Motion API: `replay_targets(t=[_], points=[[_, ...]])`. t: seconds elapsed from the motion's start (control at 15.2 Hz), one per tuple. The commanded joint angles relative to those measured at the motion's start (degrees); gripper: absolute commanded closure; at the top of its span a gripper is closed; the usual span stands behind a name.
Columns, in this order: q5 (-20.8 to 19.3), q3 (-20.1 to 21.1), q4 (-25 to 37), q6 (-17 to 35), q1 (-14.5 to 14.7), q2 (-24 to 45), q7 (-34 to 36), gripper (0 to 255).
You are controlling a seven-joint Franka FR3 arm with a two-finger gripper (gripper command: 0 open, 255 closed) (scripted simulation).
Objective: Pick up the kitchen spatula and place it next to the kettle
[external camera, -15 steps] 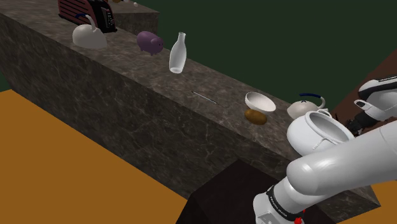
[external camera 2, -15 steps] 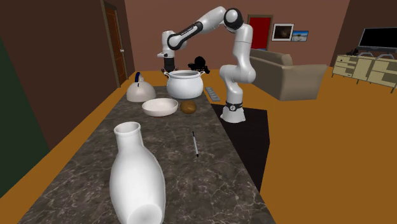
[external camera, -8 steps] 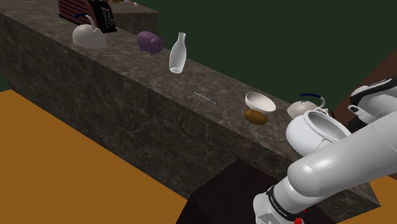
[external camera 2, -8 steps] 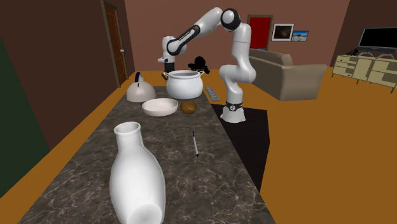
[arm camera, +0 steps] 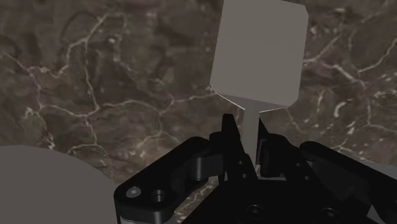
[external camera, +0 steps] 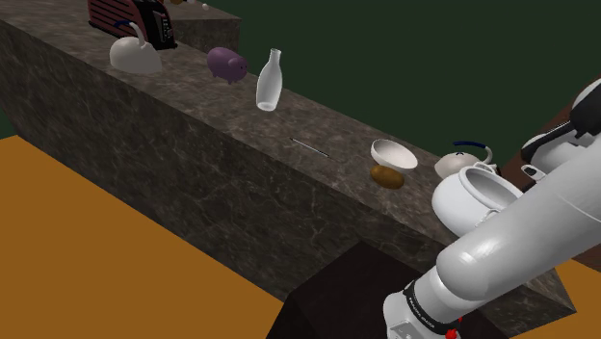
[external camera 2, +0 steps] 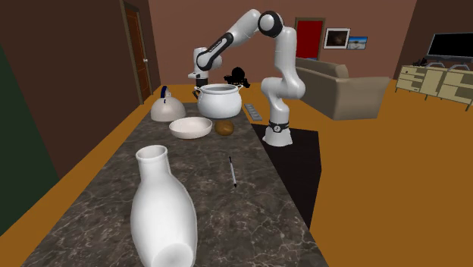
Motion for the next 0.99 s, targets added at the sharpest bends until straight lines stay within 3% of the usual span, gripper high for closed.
replay_targets(t=[0.0, 0.13, 0.2, 0.46, 0.53, 0.59, 0.73, 0.92], points=[[0.2, -0.2, -0.4, -0.1, -0.2, 0.3, -0.2, 255], [0.2, -0.2, -0.4, -0.1, -0.2, 0.3, -0.2, 255], [1.2, -0.3, -0.1, -0.2, -0.2, 1.1, -0.9, 0], [1.6, -0.2, 0.0, -0.3, -0.2, 1.4, -1.2, 0], [0.1, -0.4, -0.4, -0.1, 0.0, 0.3, -0.2, 0], [-5.5, -0.4, 0.5, -2.0, 0.5, -4.3, 3.9, 0], [-11.5, 3.4, 2.6, -6.2, -2.4, -9.8, 8.5, 0], [-12.5, 5.2, 3.5, -7.9, -3.9, -10.9, 9.2, 0]])
